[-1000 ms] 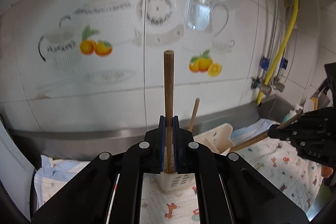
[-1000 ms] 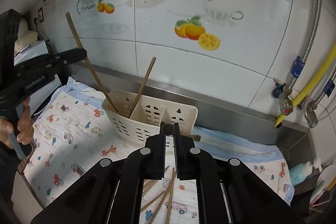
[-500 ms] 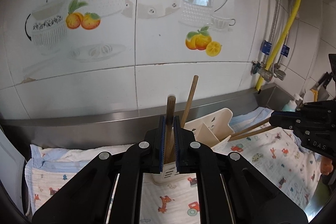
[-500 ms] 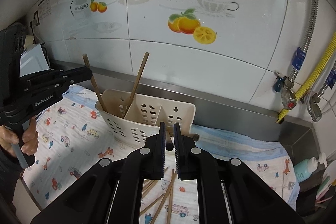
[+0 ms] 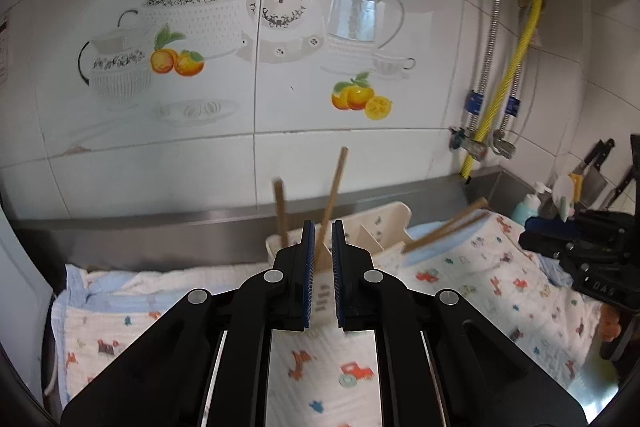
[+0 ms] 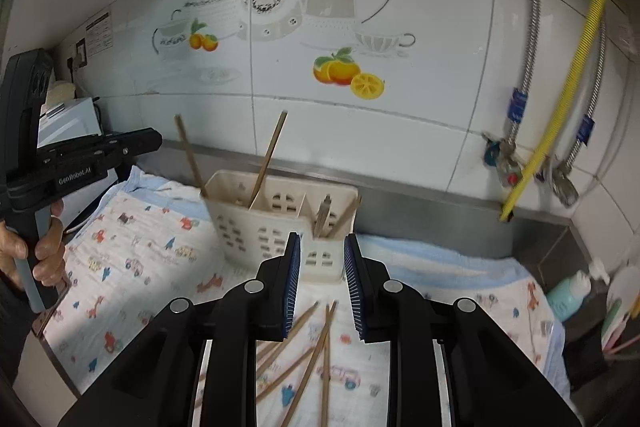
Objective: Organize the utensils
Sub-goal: 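Insert the left tool's chopstick into the holder and open while the right tool releases its own, then move the left tool toward the remaining chopsticks while the right tool closes on one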
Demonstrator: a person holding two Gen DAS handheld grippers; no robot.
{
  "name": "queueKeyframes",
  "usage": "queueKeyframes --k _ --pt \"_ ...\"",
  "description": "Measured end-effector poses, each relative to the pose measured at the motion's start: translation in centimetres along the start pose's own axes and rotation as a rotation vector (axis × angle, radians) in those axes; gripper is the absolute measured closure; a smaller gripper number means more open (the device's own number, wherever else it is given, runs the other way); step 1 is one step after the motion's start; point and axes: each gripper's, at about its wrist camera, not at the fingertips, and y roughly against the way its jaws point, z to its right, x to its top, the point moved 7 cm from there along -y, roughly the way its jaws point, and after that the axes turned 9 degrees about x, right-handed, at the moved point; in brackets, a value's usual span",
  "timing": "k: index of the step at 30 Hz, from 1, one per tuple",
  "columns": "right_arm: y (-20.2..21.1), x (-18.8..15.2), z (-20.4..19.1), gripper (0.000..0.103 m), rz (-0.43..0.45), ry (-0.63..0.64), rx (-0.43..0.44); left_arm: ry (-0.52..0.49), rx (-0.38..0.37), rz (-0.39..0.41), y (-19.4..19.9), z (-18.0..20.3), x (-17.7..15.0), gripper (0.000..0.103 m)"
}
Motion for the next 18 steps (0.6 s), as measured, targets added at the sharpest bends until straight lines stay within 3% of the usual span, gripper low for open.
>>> queueKeyframes --k 8,18 --pt "0.8 -6.3 -1.4 0.081 -0.022 -0.031 -0.024 0.009 -0.013 -0.034 2.4 0.2 -5.0 0.094" --pt "0.4 -13.3 -2.4 0.081 -0.059 -0.123 -0.017 0.01 -0.029 -0.144 2.9 0.6 -13.1 0.094"
